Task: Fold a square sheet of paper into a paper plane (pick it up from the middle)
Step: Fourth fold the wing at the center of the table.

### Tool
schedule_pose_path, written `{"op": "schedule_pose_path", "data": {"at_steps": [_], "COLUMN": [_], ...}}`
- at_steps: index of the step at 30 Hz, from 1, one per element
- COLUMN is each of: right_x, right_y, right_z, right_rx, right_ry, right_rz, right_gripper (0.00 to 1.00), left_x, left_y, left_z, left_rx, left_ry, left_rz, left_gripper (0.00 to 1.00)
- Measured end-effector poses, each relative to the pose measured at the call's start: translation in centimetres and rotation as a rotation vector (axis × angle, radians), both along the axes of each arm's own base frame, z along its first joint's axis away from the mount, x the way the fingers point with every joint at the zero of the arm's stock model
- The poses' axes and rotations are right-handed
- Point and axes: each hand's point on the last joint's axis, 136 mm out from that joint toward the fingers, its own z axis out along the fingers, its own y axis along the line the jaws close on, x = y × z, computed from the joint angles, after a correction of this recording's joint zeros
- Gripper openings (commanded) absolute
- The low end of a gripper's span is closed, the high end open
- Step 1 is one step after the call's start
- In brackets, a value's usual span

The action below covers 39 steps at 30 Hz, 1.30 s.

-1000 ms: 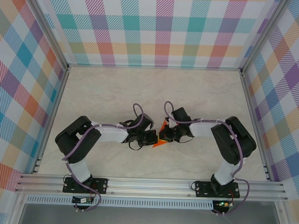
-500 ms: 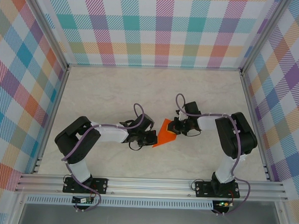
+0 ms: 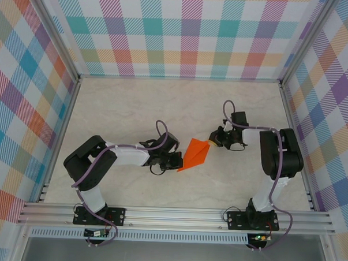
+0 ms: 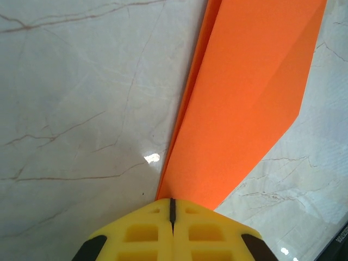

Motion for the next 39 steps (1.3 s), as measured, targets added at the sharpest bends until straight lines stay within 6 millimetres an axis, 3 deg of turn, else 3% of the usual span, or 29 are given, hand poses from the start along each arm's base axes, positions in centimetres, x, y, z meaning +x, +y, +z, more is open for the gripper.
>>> {"op": "schedule_pose_path", "data": {"at_steps": [1,5,9,11,16,21,26,30,34,39], "right_x": [0.2,0.1,-1.2,-2.4,-6.0,-8.9,-9.9,-10.1,-9.5,-8.7], "right_y": [-0.2,-0.6,-0.7,-0.5,1.7,4.4,6.4,6.7,6.8,7.2], "right_z": [0.1,2.2,6.3,7.5,7.2,5.4,3.0,1.3,1.4,1.1], "right_rx": [-0.005,0.0,0.035,0.052,0.077,0.08,0.062,0.032,0.031,0.037], "right_ry": [0.0,-0.021,-0.095,-0.111,-0.059,0.035,0.102,0.142,0.129,0.117], "right_rz": [-0.009,-0.042,-0.071,-0.08,-0.042,0.013,0.042,0.032,0.019,0.019], "right_gripper": [0.12,0.31,0.51,0.56,0.65,0.65,0.56,0.52,0.49,0.44], "left_x": [0.0,0.3,2.6,3.8,5.6,7.3,9.1,9.8,9.4,9.2], "left_y": [0.0,-0.3,-2.5,-3.4,-3.1,0.1,4.0,6.5,7.6,7.4], "left_z": [0.1,0.7,3.9,5.5,7.4,8.6,9.7,8.8,7.4,7.3], "left_rx": [0.006,0.04,-0.007,-0.037,-0.024,0.044,0.079,0.09,0.096,0.078], "left_ry": [0.001,0.014,-0.048,-0.093,-0.181,-0.264,-0.306,-0.268,-0.217,-0.199], "left_rz": [-0.005,-0.027,-0.031,-0.025,0.01,0.105,0.226,0.312,0.345,0.345], "left_gripper": [0.0,0.19,0.52,0.63,0.99,1.0,1.0,0.99,0.99,0.99]}}
